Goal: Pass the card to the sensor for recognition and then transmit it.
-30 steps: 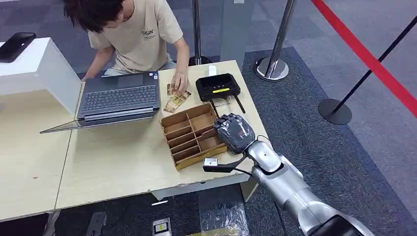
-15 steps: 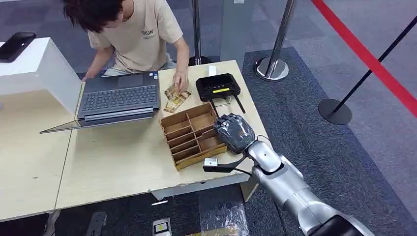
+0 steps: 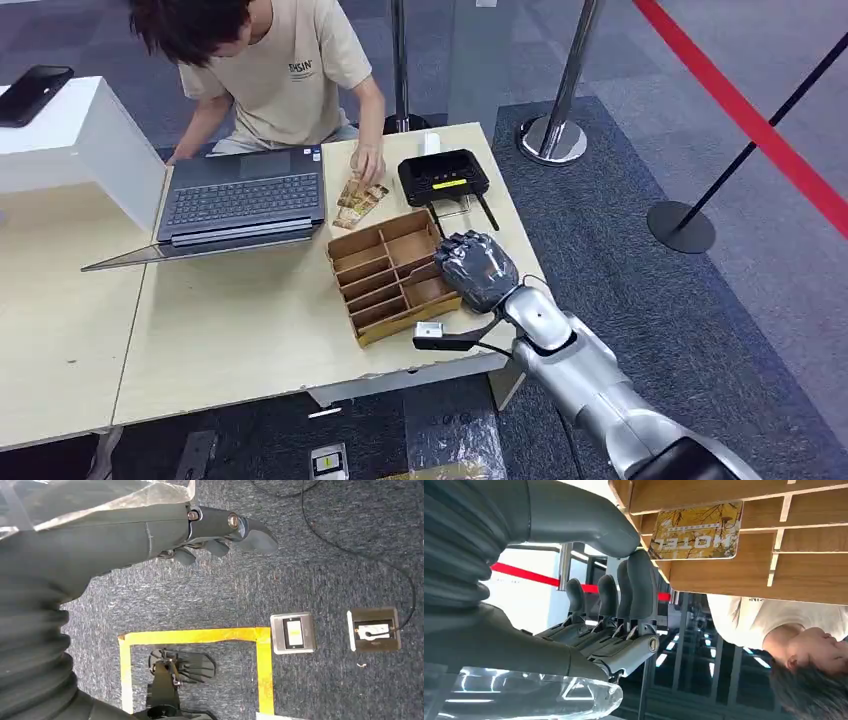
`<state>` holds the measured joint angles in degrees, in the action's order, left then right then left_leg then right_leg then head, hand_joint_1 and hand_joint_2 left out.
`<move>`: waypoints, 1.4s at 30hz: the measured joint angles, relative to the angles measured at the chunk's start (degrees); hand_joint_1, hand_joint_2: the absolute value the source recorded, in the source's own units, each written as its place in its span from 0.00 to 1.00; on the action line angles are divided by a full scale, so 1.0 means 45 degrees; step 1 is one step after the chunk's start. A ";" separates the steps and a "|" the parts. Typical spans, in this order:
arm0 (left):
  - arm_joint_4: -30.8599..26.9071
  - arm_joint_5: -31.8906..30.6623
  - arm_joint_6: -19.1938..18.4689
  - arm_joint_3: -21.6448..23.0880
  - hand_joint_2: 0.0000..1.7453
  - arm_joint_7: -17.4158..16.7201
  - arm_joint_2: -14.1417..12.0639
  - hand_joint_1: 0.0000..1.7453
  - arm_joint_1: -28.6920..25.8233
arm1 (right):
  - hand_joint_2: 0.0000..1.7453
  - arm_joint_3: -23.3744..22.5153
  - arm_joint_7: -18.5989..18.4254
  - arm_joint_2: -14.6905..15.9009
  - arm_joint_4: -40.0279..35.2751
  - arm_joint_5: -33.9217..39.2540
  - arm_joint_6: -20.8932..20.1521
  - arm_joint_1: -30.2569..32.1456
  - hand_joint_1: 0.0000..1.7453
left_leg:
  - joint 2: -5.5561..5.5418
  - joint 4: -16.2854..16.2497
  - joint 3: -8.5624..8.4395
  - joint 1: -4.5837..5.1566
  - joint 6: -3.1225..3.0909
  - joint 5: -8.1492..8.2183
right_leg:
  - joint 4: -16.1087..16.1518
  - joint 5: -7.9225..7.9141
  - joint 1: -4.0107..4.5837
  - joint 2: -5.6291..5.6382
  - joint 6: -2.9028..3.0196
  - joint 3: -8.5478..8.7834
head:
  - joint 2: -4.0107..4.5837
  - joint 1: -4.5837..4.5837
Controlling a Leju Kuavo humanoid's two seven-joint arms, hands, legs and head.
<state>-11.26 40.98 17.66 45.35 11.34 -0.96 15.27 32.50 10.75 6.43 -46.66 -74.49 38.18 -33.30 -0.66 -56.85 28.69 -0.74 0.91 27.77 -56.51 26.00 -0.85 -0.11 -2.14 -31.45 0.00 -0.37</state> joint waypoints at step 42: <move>0.0000 0.0000 0.0000 0.0024 1.00 0.0000 0.0000 0.00 0.0001 | 1.00 0.0010 0.0000 0.0000 0.0015 0.0000 0.0000 -0.0007 0.65 | 0.0000 0.0000 0.0001 0.0000 0.0000 0.0000 | 0.0000 0.0000 0.0000 0.0000 0.0000 -0.0001 | 0.0000 0.0000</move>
<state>-11.26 40.98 17.66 45.46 11.34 -0.96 15.28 32.55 10.75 6.43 -46.60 -74.49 38.18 -33.33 -0.66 -56.85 28.69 -0.74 0.91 27.77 -56.51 26.00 -0.85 -0.11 -2.14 -31.45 0.00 -0.37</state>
